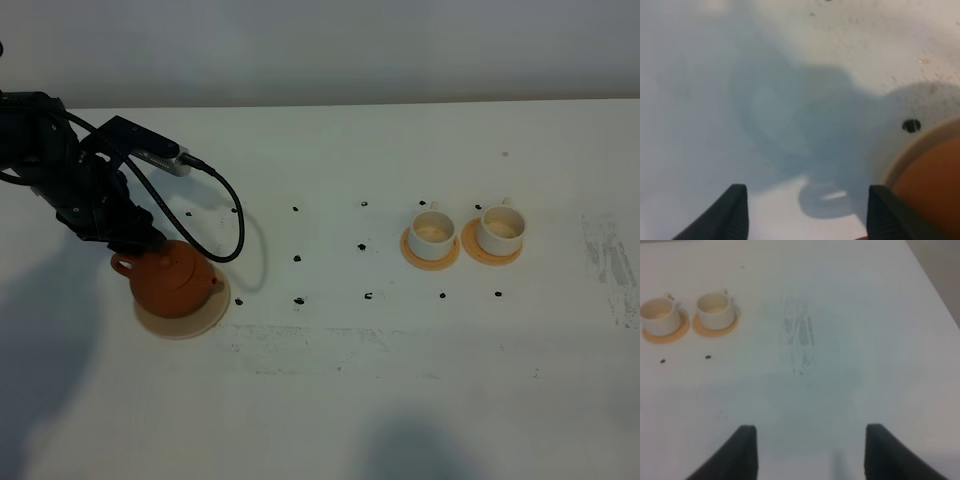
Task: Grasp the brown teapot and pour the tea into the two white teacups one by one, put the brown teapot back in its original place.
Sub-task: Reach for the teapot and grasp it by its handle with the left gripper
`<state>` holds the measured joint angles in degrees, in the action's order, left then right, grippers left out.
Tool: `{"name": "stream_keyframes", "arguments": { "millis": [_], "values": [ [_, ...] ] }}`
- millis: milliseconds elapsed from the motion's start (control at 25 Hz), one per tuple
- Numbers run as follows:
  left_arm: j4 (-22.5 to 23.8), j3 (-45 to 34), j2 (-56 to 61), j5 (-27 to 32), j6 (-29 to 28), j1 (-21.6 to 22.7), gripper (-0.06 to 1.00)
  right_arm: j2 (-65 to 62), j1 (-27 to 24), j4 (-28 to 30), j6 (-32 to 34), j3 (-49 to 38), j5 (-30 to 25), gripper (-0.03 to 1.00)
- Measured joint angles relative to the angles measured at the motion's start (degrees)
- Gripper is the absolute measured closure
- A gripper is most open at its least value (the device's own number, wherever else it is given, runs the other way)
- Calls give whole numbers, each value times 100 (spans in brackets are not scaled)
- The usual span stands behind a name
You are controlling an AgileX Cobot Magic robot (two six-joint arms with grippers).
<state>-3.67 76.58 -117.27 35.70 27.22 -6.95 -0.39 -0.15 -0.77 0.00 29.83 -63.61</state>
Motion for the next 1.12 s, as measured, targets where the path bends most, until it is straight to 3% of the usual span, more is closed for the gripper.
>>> {"name": "stream_keyframes", "arguments": {
  "millis": [1120],
  "values": [
    [-138, 0, -4, 668, -51, -6, 44, 0, 0, 0, 0, 0, 0, 51]
  ]
}}
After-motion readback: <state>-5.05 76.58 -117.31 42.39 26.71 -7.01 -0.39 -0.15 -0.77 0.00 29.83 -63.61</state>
